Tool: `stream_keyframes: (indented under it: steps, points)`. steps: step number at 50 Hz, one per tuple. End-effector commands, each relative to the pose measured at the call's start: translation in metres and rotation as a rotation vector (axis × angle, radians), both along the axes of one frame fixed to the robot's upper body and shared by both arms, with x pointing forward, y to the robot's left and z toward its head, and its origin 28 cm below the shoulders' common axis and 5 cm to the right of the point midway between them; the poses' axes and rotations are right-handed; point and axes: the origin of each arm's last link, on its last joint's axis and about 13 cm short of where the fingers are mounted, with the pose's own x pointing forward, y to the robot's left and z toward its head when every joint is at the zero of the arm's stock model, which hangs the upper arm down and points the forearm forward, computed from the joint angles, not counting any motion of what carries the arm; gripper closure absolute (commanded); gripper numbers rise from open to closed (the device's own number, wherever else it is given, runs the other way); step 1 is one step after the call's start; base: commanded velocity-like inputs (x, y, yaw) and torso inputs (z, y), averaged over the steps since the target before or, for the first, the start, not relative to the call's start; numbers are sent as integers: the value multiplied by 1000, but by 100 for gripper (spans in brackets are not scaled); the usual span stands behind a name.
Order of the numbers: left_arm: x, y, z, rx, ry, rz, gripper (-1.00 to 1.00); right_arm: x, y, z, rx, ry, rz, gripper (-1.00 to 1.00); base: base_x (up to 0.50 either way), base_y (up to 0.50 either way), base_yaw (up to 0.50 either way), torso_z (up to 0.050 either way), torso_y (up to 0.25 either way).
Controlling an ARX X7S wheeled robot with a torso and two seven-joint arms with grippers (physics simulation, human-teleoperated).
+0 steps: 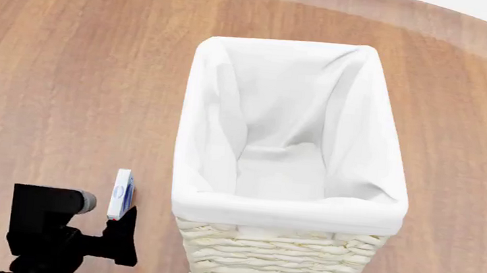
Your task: Pick up the cream cheese box, and put it in the basket.
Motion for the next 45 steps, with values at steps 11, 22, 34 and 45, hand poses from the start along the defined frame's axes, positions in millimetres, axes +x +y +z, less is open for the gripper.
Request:
stream_keyframes:
  steps: [11,22,34,45]
  points:
    - [18,-6,-2,-31,86,1,-100,-6,1,0,3,-8,16,-100,0,0,0,0,0]
    - [18,-12,-2,-48,105,-23,-100,-6,2,1,-1,-11,22,-100,0,0,0,0,0]
    - [19,-15,-1,-90,127,-82,100,-5,3,0,-8,-11,25,-100,0,0,0,0,0]
    - [17,-16,-4,-117,132,-117,100,-6,4,-2,-9,-4,29,-100,0,0,0,0,0]
